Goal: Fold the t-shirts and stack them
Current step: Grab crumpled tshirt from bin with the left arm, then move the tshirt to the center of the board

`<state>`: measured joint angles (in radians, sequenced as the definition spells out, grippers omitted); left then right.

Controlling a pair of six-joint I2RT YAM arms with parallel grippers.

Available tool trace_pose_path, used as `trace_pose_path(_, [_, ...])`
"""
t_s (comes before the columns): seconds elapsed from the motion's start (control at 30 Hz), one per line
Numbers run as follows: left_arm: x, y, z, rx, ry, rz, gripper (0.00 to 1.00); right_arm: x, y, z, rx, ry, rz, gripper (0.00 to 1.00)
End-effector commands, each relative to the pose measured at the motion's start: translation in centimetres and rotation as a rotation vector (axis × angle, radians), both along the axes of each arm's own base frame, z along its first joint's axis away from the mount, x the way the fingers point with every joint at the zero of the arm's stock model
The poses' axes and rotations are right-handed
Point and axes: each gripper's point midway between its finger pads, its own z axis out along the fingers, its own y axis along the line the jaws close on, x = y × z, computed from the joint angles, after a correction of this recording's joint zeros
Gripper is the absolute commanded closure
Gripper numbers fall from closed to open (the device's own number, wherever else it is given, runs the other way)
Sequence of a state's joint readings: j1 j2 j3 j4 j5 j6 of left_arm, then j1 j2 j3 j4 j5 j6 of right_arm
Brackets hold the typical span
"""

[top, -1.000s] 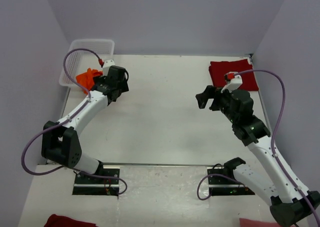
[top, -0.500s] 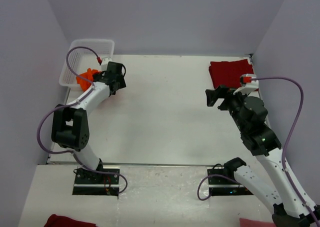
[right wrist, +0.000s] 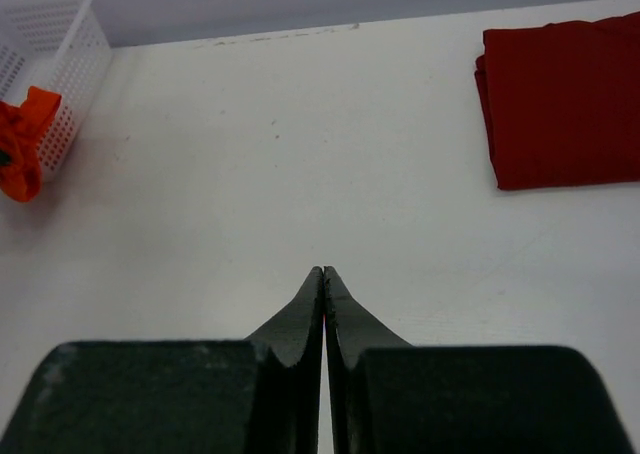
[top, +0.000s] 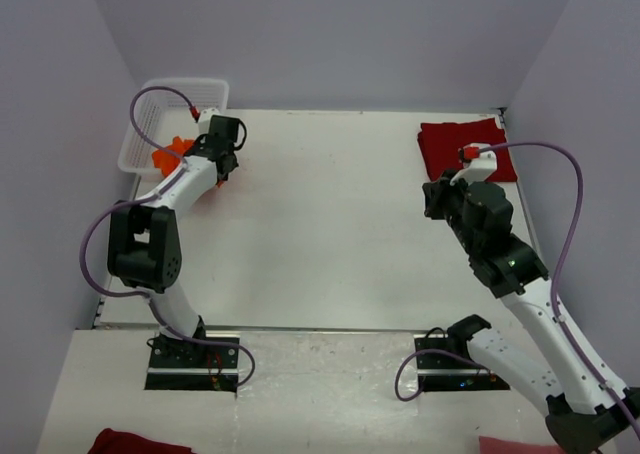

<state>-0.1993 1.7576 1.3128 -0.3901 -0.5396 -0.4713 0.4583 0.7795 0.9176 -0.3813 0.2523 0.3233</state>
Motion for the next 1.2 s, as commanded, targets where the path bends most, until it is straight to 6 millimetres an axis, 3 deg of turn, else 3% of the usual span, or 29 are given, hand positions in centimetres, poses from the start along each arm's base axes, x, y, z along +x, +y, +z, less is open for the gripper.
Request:
trace_pose_path(0.0, [2.0, -0.2, 3.7, -0.022, -0.101, -0.010, 1.00, 0.8, 0.0, 0.2, -0.024, 0.001, -0.020, 1.00])
trace_pose_path(0.03, [2.0, -0.2, 4.4, -0.019, -0.113, -0.014, 1.00, 1.0, 0.2, -0.2, -0.029, 0.015, -0.018, 1.00])
trace_pose_path(0.17, [2.0, -0.1, 10.8, -0.010, -0.230, -0.031, 1.00, 2.1, 1.2, -2.6, -0.060, 0.069, -0.003, 1.00])
trace_pose_path(0.2, [2.1, -0.4, 12.3, 0.001, -0.250, -0.067, 1.00, 2.4, 1.5, -3.1, -0.067, 0.080, 0.004, 0.95])
trace_pose_path(0.23, [2.4, -0.9, 14.8, -0.008, -0.298, -0.099, 1.00, 2.8, 1.8, -4.1, -0.084, 0.108, 0.010, 0.57])
trace_pose_path(0.27, [2.4, -2.0, 17.0, -0.035, -0.339, -0.168, 1.00, 3.1, 2.1, -4.5, -0.091, 0.114, 0.013, 0.42])
trace_pose_path(0.3, [2.4, -2.8, 18.9, -0.043, -0.375, -0.211, 1.00, 3.4, 2.4, -4.7, -0.096, 0.118, 0.013, 0.38])
trace_pose_path(0.33, [2.2, -4.1, 22.2, -0.041, -0.436, -0.276, 1.00, 3.9, 2.3, -5.4, -0.115, 0.128, -0.007, 0.38])
trace_pose_path(0.4, [1.0, -7.0, 26.6, -0.077, -0.516, -0.413, 1.00, 4.7, 2.5, -5.3, -0.120, 0.123, -0.017, 0.34])
trace_pose_path(0.43, [-0.5, -8.5, 30.0, -0.099, -0.575, -0.477, 1.00, 5.2, 2.3, -5.8, -0.140, 0.137, -0.042, 0.19])
trace_pose_path(0.5, [-3.8, -12.6, 34.4, -0.175, -0.652, -0.663, 1.00, 6.2, 1.9, -4.8, -0.160, 0.124, -0.089, 0.03])
trace_pose_path(0.53, [-4.3, -13.4, 34.9, -0.186, -0.658, -0.681, 1.00, 6.2, 2.0, -4.8, -0.159, 0.124, -0.088, 0.03])
trace_pose_path(0.63, [-9.3, -16.8, 39.0, -0.296, -0.728, -0.858, 1.00, 7.4, 1.5, -3.9, -0.186, 0.108, -0.137, 0.01])
trace_pose_path(0.77, [-14.1, -19.2, 40.4, -0.427, -0.728, -1.042, 1.00, 8.8, -0.8, -2.9, -0.200, 0.098, -0.330, 0.01])
trace_pose_path(0.9, [-17.1, -19.5, 39.8, -0.484, -0.704, -1.113, 1.00, 8.5, -1.9, -4.3, -0.252, 0.155, -0.391, 0.01])
trace_pose_path(0.97, [-18.6, -19.8, 39.1, -0.521, -0.681, -1.154, 1.00, 8.1, -1.8, -4.9, -0.247, 0.126, -0.358, 0.01])
trace_pose_path(1.1, [-20.5, -21.1, 37.4, -0.606, -0.607, -1.251, 1.00, 7.1, -0.4, -2.4, -0.128, 0.035, -0.258, 0.01])
trace_pose_path(1.17, [-20.4, -21.6, 34.6, -0.629, -0.534, -1.257, 1.00, 6.8, 0.7, -1.6, -0.111, 0.061, -0.206, 0.01])
